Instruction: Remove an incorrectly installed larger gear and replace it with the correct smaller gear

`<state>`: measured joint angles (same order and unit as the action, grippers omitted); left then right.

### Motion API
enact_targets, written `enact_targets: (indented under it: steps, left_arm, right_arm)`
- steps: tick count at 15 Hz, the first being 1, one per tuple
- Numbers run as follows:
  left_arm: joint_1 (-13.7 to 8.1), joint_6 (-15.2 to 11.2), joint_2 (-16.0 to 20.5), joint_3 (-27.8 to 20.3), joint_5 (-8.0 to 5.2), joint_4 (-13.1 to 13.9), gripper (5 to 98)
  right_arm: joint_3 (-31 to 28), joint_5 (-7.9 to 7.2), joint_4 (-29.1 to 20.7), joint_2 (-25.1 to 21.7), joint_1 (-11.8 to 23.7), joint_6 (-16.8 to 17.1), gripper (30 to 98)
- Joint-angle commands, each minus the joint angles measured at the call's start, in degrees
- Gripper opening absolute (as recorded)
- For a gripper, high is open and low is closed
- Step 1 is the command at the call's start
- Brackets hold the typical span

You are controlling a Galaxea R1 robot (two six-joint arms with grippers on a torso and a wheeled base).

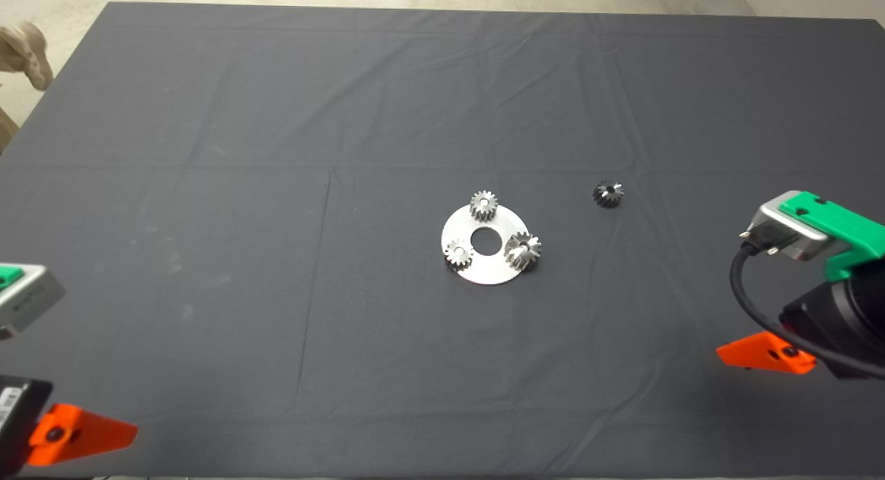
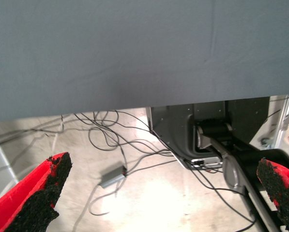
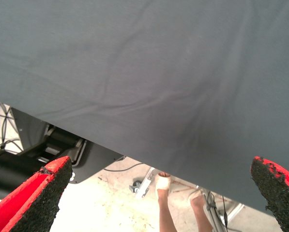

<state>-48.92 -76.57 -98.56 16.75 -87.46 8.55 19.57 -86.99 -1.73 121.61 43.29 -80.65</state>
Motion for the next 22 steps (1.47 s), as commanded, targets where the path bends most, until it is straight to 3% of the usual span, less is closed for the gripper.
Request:
enact_targets:
  steps: [1,3,6,9,11,15,17,22]
  left_arm:
    - [-0.6,0.4,-4.2,-0.2,-1.93,0.8,98.3]
    - [-0.6,0.4,-4.3,-0.3,-1.91,0.8,98.3]
    - [-0.6,-1.1,-7.7,-0.3,-1.67,0.2,98.3]
    - [-0.6,-2.3,-8.4,-0.2,-1.75,0.0,98.3]
    - [-0.6,-2.3,-8.5,-0.2,-1.75,0.0,98.3]
    - [-0.6,-2.3,-8.2,-0.3,-1.81,0.1,98.3]
    - [-0.6,-2.3,-8.1,-0.2,-1.84,0.1,98.3]
    - [-0.6,-2.4,-7.8,-0.4,-1.88,0.2,98.3]
  right_arm:
    - [-0.2,0.24,-1.6,1.2,1.2,-0.3,97.7]
    - [-0.1,0.24,-1.2,3.0,1.0,0.0,97.7]
    - [3.4,0.13,1.1,8.8,-0.1,0.5,97.7]
    - [11.4,-0.11,12.2,15.9,-6.1,1.7,97.7]
    - [19.0,-1.69,16.9,22.3,-10.6,4.7,97.7]
    - [27.7,-2.00,22.7,28.8,-15.1,11.3,97.7]
    - [32.8,-2.13,27.1,31.5,-19.8,18.0,97.7]
    - [35.2,-1.60,29.1,29.1,-20.1,31.7,97.7]
